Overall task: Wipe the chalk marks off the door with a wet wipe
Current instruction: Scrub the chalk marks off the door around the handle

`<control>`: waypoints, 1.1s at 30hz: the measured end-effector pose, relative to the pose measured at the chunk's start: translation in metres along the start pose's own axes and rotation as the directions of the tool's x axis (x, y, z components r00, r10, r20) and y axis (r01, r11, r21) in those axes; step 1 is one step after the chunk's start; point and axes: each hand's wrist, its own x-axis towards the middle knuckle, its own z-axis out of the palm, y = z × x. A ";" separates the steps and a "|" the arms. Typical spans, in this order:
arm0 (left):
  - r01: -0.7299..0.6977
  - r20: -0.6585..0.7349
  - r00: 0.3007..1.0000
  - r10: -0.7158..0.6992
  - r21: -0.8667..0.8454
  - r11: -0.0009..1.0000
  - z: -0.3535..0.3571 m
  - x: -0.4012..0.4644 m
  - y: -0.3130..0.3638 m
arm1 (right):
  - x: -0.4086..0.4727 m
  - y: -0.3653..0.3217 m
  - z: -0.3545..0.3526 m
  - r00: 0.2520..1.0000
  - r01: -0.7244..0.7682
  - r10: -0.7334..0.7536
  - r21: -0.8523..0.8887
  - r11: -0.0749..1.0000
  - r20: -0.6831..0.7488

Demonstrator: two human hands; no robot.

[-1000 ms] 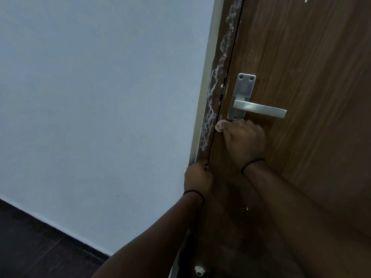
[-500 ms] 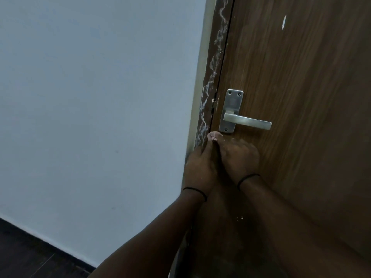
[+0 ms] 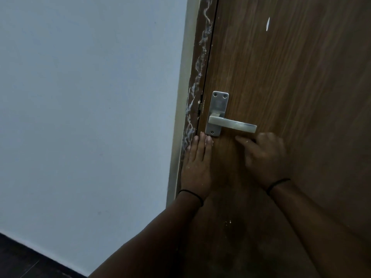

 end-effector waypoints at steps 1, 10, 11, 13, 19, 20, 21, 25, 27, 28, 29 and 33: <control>0.018 0.000 1.000 -0.018 0.023 1.000 0.004 0.000 0.001 | 0.002 0.007 0.000 0.999 -0.002 0.001 -0.045 0.999 -0.033; 0.011 -0.114 0.993 -0.016 -0.039 0.999 0.017 -0.001 -0.001 | 0.009 -0.002 0.047 0.995 -0.075 0.089 -0.264 0.961 0.042; -0.001 -0.116 0.993 -0.002 -0.029 1.000 0.018 0.000 -0.003 | 0.007 -0.001 0.051 0.996 -0.078 0.087 -0.277 0.958 0.019; 0.002 -0.123 0.992 -0.005 -0.024 1.000 0.023 -0.002 -0.007 | 0.006 0.001 0.056 0.998 -0.068 0.067 -0.295 0.953 -0.015; 0.282 -0.053 0.955 -0.291 -0.137 0.950 0.051 -0.054 -0.016 | 0.006 0.002 0.056 0.998 -0.056 0.046 -0.280 0.958 -0.043; 0.308 -0.037 0.948 -0.316 -0.143 0.940 0.055 -0.061 -0.015 | 0.007 0.002 0.056 0.998 -0.056 0.045 -0.276 0.959 -0.043; 0.334 -0.023 0.940 -0.341 -0.159 0.929 0.058 -0.066 -0.012 | 0.007 0.003 0.056 0.998 -0.055 0.044 -0.275 0.960 -0.046; 0.420 -0.013 0.896 -0.443 -0.298 0.857 0.060 -0.056 0.004 | 0.007 0.003 0.057 0.997 -0.052 0.035 -0.279 0.959 -0.067; 0.437 -0.018 0.882 -0.470 -0.339 0.833 0.059 -0.049 0.010 | 0.006 0.004 0.057 0.997 -0.048 0.027 -0.286 0.957 -0.078; 0.444 -0.023 0.877 -0.480 -0.345 0.827 0.059 -0.047 0.011 | 0.006 0.004 0.057 0.996 -0.047 0.025 -0.290 0.956 -0.081; 0.444 -0.031 0.875 -0.483 -0.346 0.826 0.058 -0.045 0.012 | 0.005 0.004 0.057 0.996 -0.045 0.021 -0.295 0.954 -0.086; 0.392 -0.087 0.890 -0.447 -0.356 0.848 0.056 -0.029 0.013 | 0.005 0.004 0.057 0.995 -0.040 0.012 -0.295 0.955 -0.096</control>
